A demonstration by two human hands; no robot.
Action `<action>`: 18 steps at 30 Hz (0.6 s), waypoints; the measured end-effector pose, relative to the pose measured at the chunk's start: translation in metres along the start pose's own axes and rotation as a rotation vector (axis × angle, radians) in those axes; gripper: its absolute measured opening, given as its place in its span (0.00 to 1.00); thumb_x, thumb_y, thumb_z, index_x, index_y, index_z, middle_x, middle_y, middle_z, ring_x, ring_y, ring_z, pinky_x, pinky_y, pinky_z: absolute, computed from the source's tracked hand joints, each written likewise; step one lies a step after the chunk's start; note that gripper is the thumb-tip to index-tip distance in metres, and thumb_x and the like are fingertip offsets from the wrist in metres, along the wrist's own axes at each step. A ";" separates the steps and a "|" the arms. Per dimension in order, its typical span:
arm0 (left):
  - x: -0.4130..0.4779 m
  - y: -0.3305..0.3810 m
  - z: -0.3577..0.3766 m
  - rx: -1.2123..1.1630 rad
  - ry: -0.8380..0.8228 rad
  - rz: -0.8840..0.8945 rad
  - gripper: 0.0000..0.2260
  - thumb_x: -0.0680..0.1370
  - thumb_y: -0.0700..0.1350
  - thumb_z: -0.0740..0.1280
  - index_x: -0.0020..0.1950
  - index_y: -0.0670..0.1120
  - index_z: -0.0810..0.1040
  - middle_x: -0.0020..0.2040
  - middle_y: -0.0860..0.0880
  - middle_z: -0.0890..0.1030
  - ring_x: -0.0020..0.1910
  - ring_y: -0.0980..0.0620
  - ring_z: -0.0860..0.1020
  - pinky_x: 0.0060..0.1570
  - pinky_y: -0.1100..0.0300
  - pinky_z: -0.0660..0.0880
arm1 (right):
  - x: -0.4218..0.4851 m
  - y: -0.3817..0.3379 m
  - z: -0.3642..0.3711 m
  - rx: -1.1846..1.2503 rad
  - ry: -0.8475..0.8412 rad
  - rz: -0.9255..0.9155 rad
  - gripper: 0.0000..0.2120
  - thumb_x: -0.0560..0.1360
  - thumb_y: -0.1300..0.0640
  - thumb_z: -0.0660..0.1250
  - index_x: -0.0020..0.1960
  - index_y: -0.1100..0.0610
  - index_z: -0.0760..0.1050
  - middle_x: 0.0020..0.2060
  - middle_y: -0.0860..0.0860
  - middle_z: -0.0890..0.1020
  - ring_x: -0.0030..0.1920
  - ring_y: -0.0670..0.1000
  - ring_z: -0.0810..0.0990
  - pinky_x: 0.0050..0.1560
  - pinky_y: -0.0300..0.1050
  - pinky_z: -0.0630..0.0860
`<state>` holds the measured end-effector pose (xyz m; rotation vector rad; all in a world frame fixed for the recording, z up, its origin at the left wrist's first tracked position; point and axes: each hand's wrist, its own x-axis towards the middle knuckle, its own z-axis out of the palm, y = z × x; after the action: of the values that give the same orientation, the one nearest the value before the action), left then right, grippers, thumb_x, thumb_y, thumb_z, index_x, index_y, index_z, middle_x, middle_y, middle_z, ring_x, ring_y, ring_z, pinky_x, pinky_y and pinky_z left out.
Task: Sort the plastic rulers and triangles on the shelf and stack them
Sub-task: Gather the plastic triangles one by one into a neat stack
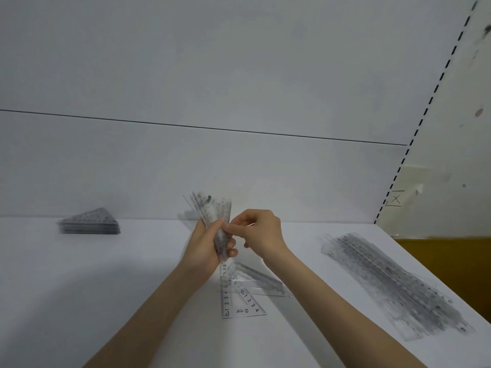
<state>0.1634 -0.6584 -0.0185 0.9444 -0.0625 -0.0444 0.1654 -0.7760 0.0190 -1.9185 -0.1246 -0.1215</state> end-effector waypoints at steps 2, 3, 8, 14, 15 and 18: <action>0.001 0.000 0.000 0.026 0.003 -0.004 0.05 0.80 0.38 0.58 0.45 0.44 0.65 0.33 0.45 0.74 0.25 0.51 0.69 0.24 0.62 0.66 | 0.001 0.002 -0.002 -0.020 -0.030 -0.034 0.06 0.68 0.55 0.77 0.37 0.56 0.82 0.30 0.47 0.81 0.30 0.43 0.77 0.29 0.35 0.73; 0.002 0.000 -0.001 0.037 -0.001 -0.008 0.03 0.80 0.38 0.58 0.47 0.44 0.66 0.33 0.44 0.74 0.25 0.51 0.69 0.23 0.62 0.66 | 0.002 0.004 -0.005 -0.019 -0.039 -0.050 0.06 0.69 0.55 0.76 0.38 0.57 0.82 0.31 0.48 0.81 0.31 0.43 0.77 0.29 0.35 0.74; 0.006 0.001 -0.006 0.016 0.036 -0.018 0.04 0.81 0.38 0.57 0.46 0.45 0.65 0.34 0.44 0.72 0.24 0.52 0.69 0.23 0.63 0.66 | -0.001 0.027 -0.041 -0.262 -0.105 -0.124 0.06 0.72 0.55 0.73 0.47 0.56 0.83 0.37 0.49 0.83 0.37 0.44 0.79 0.38 0.36 0.75; 0.012 0.001 -0.010 -0.005 0.087 0.000 0.06 0.80 0.38 0.57 0.46 0.46 0.63 0.33 0.44 0.71 0.22 0.52 0.68 0.21 0.63 0.66 | -0.025 0.051 -0.058 -0.758 -0.460 -0.064 0.34 0.60 0.42 0.79 0.63 0.51 0.77 0.51 0.45 0.76 0.53 0.45 0.75 0.56 0.44 0.74; 0.012 0.001 -0.011 -0.005 0.087 -0.001 0.06 0.80 0.38 0.57 0.45 0.46 0.63 0.33 0.44 0.71 0.22 0.52 0.68 0.21 0.63 0.66 | -0.027 0.052 -0.058 -0.724 -0.440 -0.067 0.31 0.60 0.44 0.80 0.60 0.51 0.79 0.50 0.46 0.77 0.51 0.46 0.76 0.55 0.46 0.75; 0.010 0.000 -0.009 0.000 0.085 -0.001 0.07 0.80 0.38 0.58 0.44 0.46 0.63 0.33 0.44 0.71 0.22 0.52 0.68 0.22 0.63 0.66 | -0.034 0.049 -0.057 -0.632 -0.385 -0.045 0.17 0.62 0.50 0.79 0.49 0.51 0.81 0.44 0.48 0.81 0.44 0.48 0.80 0.48 0.48 0.79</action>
<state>0.1744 -0.6517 -0.0238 0.9449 0.0167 -0.0046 0.1376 -0.8474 -0.0123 -2.5537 -0.4282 0.2072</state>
